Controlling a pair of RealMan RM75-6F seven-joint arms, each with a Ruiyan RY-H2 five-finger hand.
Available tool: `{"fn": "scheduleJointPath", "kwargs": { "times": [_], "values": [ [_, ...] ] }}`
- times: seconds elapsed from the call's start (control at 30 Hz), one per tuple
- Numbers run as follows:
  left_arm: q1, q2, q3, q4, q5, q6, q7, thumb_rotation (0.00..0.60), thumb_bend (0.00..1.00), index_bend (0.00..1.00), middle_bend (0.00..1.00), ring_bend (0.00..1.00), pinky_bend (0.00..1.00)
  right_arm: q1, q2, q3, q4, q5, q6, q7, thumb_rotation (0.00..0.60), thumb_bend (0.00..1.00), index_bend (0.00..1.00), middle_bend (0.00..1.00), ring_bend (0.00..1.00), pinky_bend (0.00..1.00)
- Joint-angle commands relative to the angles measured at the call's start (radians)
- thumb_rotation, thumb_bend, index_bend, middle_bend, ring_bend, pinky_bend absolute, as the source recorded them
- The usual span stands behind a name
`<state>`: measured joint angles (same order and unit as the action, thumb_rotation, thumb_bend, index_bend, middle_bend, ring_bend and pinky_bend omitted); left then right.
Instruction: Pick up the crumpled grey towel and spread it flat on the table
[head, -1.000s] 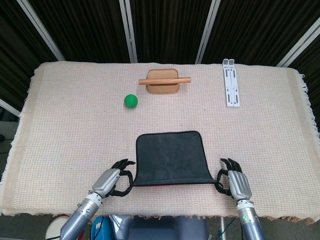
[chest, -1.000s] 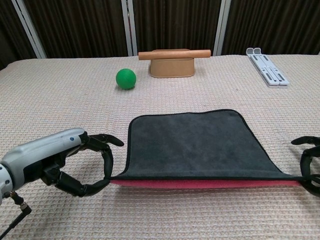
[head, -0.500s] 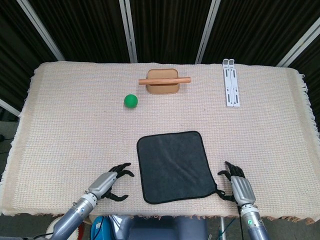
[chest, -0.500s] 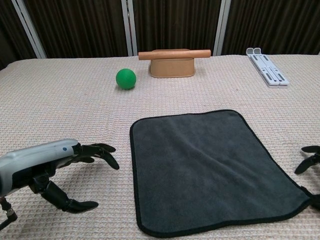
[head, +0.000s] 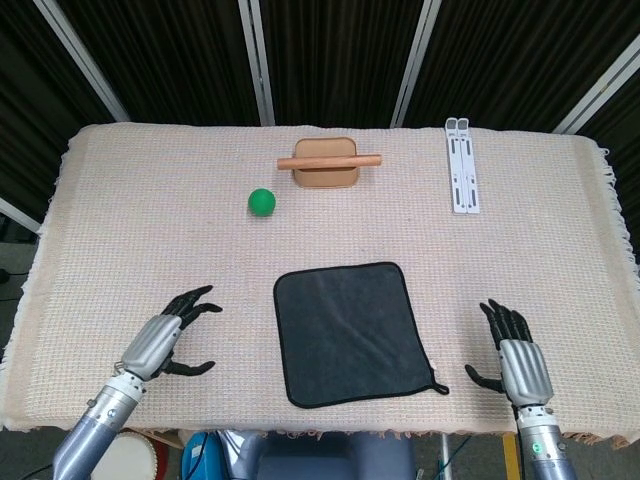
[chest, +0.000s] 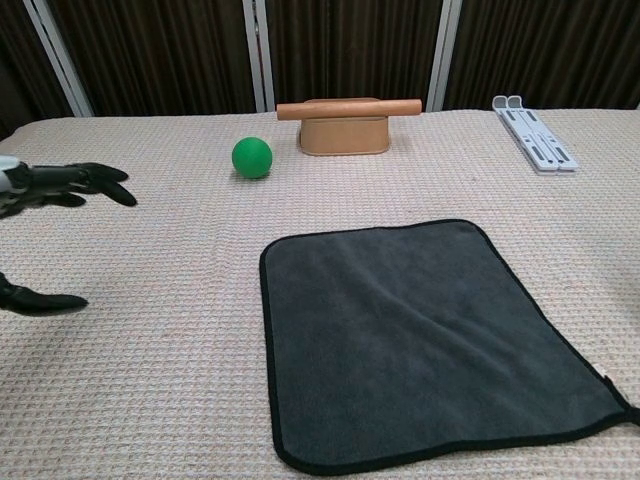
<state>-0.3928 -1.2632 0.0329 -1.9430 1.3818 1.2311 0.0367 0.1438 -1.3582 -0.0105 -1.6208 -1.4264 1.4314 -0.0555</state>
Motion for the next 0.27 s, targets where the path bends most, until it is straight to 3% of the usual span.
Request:
{"fn": "scheduleJointPath", "kwargs": {
  "times": [0.03,0.27],
  "values": [
    [0.111,0.038,0.033,0.091,0.126,0.214,0.236,0.600,0.17,0.15,0.00,0.00,0.00,-0.020,0.003,0.024,0.093,-0.048,0.077,-0.027,0.600,0.22,0.00,0.00,0.00,0.00],
    [0.226,0.044,0.045,0.208,0.133,0.362,0.287,0.600,0.12,0.11,0.00,0.00,0.00,-0.046,0.010,0.059,0.172,-0.074,0.164,-0.026,0.600,0.22,0.00,0.00,0.00,0.00]
  ]
}}
